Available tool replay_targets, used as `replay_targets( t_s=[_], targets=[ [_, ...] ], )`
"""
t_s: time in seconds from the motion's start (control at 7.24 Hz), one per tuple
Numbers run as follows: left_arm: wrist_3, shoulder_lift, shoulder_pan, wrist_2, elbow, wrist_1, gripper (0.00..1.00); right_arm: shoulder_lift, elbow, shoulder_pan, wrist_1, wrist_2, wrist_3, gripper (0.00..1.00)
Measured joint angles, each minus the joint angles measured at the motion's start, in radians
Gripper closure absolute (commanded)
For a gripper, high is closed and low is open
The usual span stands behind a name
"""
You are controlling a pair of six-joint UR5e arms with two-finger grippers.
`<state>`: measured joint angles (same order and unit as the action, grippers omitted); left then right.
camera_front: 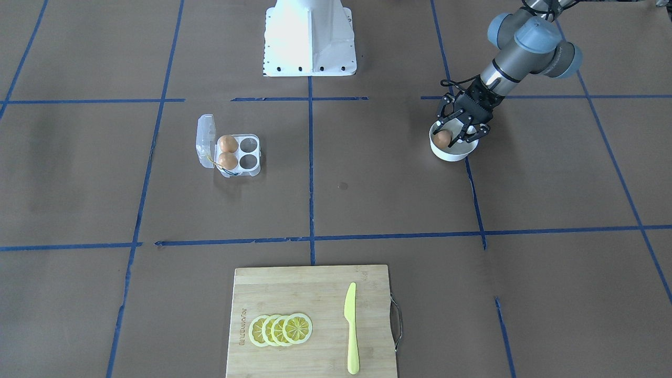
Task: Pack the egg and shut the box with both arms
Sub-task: 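Lower the left gripper into the bowl and close on the brown egg, then lift the brown egg out of the bowl with the left gripper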
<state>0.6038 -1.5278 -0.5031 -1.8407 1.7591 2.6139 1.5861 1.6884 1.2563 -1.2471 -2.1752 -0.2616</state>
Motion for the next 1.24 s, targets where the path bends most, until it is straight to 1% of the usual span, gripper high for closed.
replay_targets(
  t_s=[0.14,0.28,0.41,0.69,0.83,0.97,1.24],
  targets=[
    [-0.01,0.0,-0.003,-0.002,0.003,0.0,0.86,0.0,0.0,0.0,0.0,0.0,0.0,0.0],
    [-0.032,0.0,-0.016,-0.006,0.009,0.0,0.97,0.0,0.0,0.0,0.0,0.0,0.0,0.0],
    [-0.095,0.0,-0.049,-0.023,0.014,0.001,1.0,-0.001,0.0,0.0,0.0,0.0,0.0,0.0],
    [-0.249,-0.014,-0.183,-0.113,0.018,0.009,1.0,-0.001,-0.001,0.0,0.0,0.0,-0.001,0.0],
    [-0.282,-0.053,-0.229,-0.135,0.02,0.016,1.0,-0.001,0.0,0.0,0.0,0.0,-0.002,0.0],
    [-0.297,-0.126,-0.248,-0.14,0.019,0.02,1.0,-0.002,0.0,-0.001,0.0,0.0,-0.002,0.0],
    [-0.303,-0.299,-0.248,-0.141,0.004,0.028,1.0,-0.003,0.0,-0.001,0.0,0.0,-0.003,0.0]
  ],
)
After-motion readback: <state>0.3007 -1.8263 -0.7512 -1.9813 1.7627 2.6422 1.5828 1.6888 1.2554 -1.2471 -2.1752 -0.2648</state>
